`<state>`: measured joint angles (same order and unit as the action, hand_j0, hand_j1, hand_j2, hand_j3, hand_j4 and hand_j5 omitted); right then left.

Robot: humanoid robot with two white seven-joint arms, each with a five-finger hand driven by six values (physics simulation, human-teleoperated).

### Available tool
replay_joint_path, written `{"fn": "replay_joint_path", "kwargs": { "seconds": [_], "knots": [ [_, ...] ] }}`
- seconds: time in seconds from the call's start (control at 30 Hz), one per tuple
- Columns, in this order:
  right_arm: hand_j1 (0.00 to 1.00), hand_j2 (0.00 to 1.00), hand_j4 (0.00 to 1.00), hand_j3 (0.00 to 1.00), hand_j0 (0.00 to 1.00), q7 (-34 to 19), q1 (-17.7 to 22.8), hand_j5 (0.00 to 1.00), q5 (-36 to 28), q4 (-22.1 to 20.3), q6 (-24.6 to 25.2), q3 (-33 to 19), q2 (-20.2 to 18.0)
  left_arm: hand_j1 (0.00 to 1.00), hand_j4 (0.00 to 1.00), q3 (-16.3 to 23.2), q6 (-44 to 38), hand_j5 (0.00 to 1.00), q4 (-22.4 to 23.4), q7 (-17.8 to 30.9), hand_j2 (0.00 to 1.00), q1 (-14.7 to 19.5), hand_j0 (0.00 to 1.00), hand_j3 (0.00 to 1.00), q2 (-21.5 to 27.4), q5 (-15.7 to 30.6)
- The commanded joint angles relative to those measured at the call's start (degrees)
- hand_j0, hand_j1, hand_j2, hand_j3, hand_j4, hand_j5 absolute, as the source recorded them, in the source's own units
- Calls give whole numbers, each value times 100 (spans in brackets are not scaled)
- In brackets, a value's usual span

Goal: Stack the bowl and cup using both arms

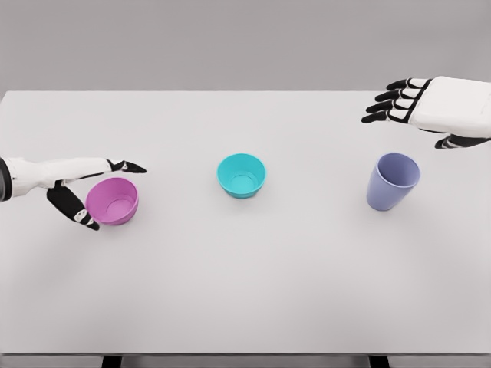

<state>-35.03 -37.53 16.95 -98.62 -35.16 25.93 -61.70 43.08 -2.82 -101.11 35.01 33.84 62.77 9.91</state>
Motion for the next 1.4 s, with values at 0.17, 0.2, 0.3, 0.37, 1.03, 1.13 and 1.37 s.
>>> {"fn": "replay_joint_path", "kwargs": {
  "seconds": [0.17, 0.2, 0.3, 0.37, 1.03, 1.13, 1.37],
  "knots": [
    [100, 100, 100, 100, 100, 3, -9, 100, -16, 1, 16, -1, 0, 100, 100, 95, -395, 100, -23, -1, 100, 0, 100, 100, 7, -261],
    [100, 100, 100, 100, 100, 3, -9, 100, -25, 1, 16, -1, 0, 100, 100, 95, -386, 100, -31, -1, 100, 0, 100, 100, -2, -261],
    [100, 100, 100, 100, 100, 3, 0, 100, -25, 1, 16, -1, 0, 100, 100, 95, -386, 100, -31, -1, 100, 0, 100, 100, -1, -261],
    [100, 100, 100, 100, 100, 3, 0, 100, -25, 1, 16, -1, 8, 100, 100, 95, -386, 100, -31, -1, 100, 9, 100, 100, -2, -305],
    [100, 100, 100, 100, 100, 3, 0, 100, -25, 1, 16, -1, 0, 100, 100, 131, -448, 100, -31, -1, 100, 53, 100, 100, -239, -1219],
    [100, 100, 100, 100, 100, 3, 0, 100, -25, 1, 16, -1, 8, 100, 100, 139, -448, 100, -23, -1, 100, 53, 100, 100, -292, -1254],
    [100, 100, 100, 100, 100, 3, 0, 100, -25, 1, 16, -1, 8, 100, 100, 148, -448, 100, -23, -1, 100, 35, 100, 100, -362, -1316]
  ]
}}
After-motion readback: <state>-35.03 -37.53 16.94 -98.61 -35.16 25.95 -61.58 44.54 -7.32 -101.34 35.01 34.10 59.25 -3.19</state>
